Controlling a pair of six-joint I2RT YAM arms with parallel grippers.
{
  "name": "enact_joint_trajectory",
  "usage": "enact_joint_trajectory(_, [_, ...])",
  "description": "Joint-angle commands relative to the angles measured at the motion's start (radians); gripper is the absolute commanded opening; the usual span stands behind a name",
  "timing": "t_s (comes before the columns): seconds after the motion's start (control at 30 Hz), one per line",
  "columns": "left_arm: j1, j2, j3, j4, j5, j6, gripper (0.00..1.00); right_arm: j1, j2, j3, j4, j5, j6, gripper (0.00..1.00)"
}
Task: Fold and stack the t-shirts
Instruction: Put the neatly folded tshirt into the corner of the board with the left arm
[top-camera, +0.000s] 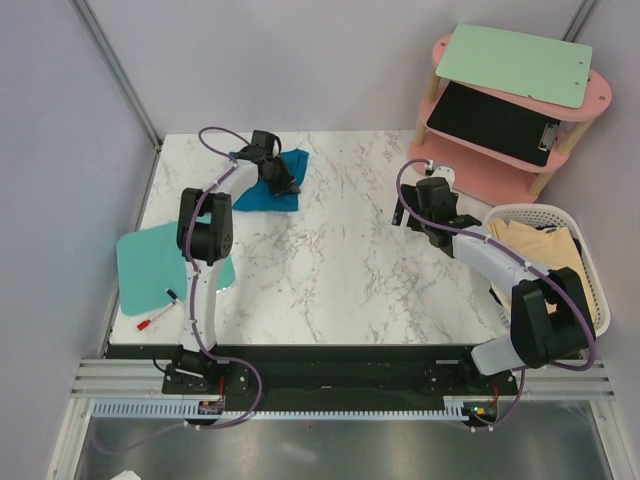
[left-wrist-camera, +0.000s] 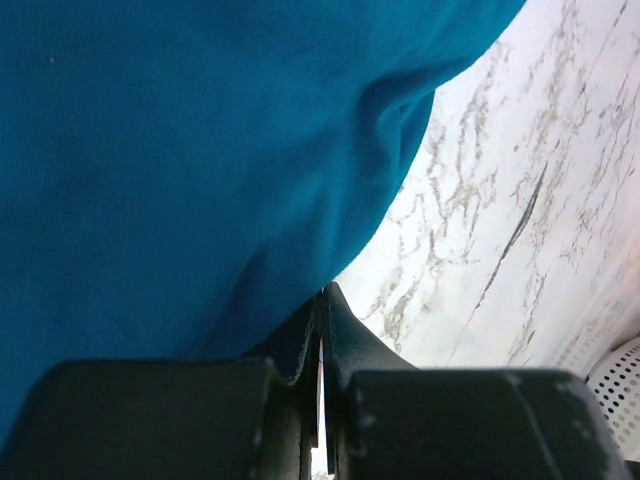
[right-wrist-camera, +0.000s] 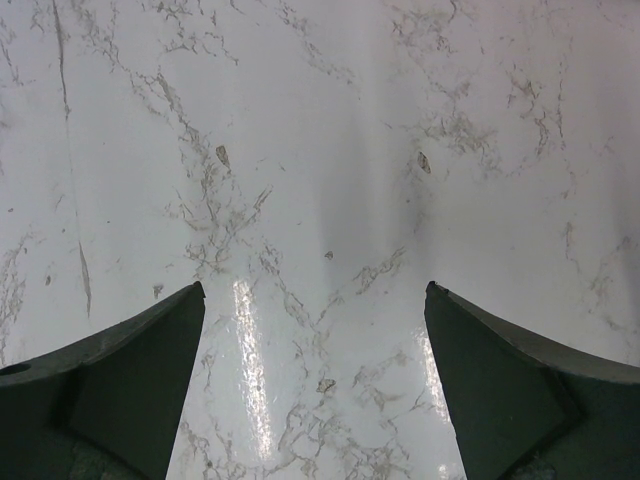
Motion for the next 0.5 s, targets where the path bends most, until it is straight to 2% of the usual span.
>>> enact_joint_trajectory(0.0, [0.046,-0.025,-0.057,-0.047,-0.044,0.051,0.02,0.002,-0.037,-0.011,0.023,-0.005,0.004,0.98])
enact_joint_trajectory(0.4, [0.233,-0.077,-0.106,-0.036,0.036,0.042,0.02,0.0,-0.04,-0.016,0.016,-0.034,0.002,0.98])
enact_joint_trajectory(0.47, [0.293,-0.08,-0.097,-0.037,0.042,0.045,0.02,0.002,-0.042,-0.022,0.017,-0.037,0.004,0.98])
